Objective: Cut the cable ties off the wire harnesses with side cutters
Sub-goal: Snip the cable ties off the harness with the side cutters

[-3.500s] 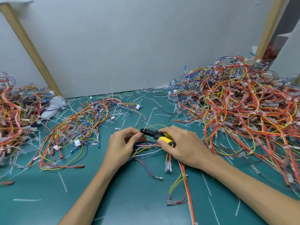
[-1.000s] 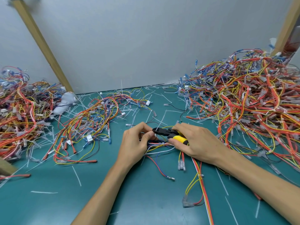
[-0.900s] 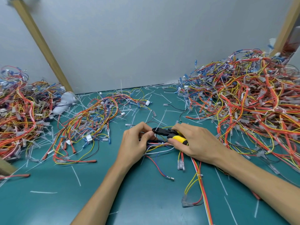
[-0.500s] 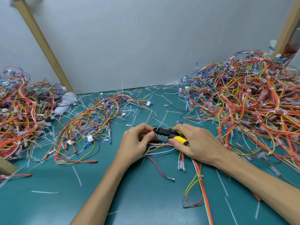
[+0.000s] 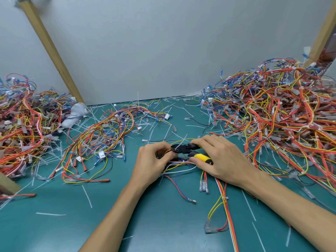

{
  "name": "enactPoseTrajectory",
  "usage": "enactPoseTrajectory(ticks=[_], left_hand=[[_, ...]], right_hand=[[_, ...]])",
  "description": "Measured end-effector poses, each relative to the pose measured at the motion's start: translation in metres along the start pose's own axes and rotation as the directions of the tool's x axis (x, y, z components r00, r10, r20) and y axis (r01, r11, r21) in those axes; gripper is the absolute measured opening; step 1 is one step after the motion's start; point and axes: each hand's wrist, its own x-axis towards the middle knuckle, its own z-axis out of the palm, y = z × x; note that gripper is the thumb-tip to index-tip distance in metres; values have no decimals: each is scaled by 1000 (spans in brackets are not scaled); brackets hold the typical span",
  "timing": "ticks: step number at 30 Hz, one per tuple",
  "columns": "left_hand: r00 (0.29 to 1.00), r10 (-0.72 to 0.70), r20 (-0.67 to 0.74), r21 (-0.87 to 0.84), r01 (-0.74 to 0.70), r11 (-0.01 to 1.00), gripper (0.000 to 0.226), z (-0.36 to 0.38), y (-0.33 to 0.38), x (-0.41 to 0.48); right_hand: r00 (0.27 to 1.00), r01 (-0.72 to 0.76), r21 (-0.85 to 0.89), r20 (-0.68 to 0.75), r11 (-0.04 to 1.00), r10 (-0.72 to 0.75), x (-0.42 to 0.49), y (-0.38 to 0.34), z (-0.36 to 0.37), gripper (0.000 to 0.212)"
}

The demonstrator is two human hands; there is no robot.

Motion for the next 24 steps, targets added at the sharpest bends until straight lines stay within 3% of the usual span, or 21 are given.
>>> enactPoseTrajectory(ticks=[24], left_hand=[[1000,-11,1,10,11,1000,9,0,0,0]], right_hand=[[999,-29,65,37,997,27,-1,-3,-3,42]])
